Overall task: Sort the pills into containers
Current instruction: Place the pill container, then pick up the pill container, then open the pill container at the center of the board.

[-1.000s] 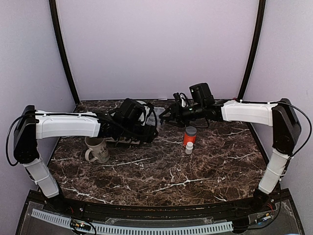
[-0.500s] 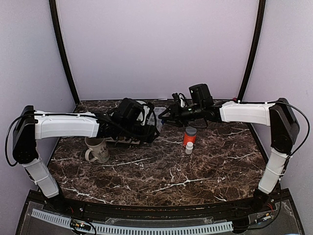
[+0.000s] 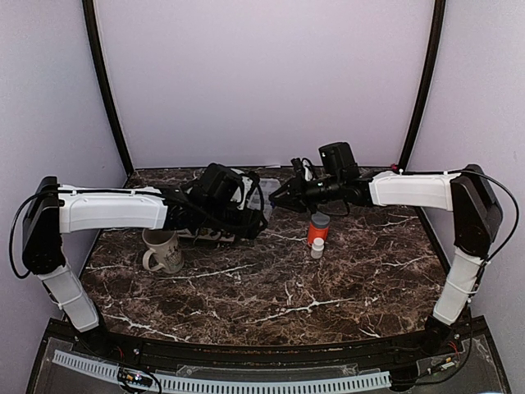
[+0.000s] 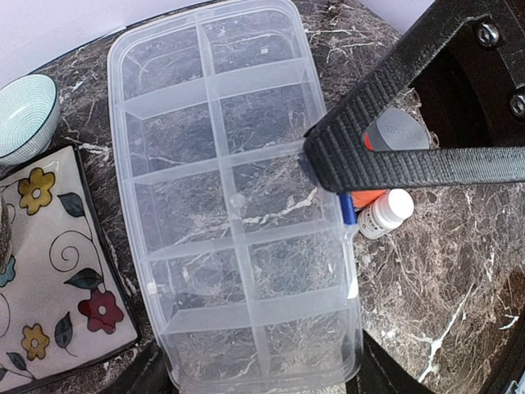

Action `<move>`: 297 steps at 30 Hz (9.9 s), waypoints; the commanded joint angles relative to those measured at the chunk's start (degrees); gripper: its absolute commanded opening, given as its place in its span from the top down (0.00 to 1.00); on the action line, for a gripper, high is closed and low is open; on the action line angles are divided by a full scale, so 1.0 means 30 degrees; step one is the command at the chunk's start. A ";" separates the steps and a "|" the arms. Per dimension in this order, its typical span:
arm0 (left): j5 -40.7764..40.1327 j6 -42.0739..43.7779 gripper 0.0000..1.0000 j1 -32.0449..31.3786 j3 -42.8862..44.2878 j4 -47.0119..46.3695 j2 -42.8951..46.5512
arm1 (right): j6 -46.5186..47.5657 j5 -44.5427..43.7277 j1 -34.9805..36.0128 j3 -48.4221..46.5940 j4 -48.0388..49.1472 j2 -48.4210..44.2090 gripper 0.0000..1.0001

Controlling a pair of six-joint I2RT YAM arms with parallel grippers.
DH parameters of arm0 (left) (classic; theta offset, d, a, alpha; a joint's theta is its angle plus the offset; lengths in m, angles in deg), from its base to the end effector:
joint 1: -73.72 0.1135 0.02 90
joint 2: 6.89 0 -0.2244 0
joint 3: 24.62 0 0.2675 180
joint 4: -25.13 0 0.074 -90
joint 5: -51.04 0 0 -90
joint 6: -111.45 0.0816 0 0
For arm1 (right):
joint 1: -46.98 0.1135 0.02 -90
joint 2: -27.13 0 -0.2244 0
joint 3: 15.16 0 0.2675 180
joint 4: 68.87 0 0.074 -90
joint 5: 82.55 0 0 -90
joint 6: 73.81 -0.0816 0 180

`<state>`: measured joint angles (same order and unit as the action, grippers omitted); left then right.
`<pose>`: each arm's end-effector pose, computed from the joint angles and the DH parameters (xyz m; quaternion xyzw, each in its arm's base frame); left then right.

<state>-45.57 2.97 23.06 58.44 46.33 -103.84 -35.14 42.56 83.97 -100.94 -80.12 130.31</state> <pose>0.2822 -0.3295 0.1829 0.2200 0.8586 -0.2190 0.4080 0.3312 0.3082 0.1845 -0.0503 0.8328 0.5250 0.1682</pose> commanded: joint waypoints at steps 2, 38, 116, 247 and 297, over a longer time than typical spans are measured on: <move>-0.1376 -0.0156 0.67 0.0156 0.1389 0.0885 -0.0605 | 0.0004 0.0701 0.0038 -0.0132 0.0290 0.0033 0.96; -0.4879 0.0543 0.50 -0.0344 0.3322 0.2276 -0.1960 | 0.1143 -0.0178 0.0052 -0.1982 -0.3938 0.1032 0.97; -0.3626 -0.1545 0.01 -0.0891 0.2603 0.3340 -0.2018 | 0.1305 0.0410 0.0777 -0.2550 -0.4946 0.1175 1.00; 0.4813 -0.2731 0.25 -0.0576 -0.3227 -0.2846 0.2191 | 0.2998 -0.0127 0.1042 -0.2592 -0.4487 0.4409 0.72; 0.5982 -0.3828 0.21 -0.0668 -0.5022 -0.2851 0.0009 | 0.5011 -0.0008 0.1702 -0.3880 -0.6669 0.5673 0.71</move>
<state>-27.58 -9.16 21.31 43.69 38.63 -103.40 -22.14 42.35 88.34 -110.86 -99.11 146.53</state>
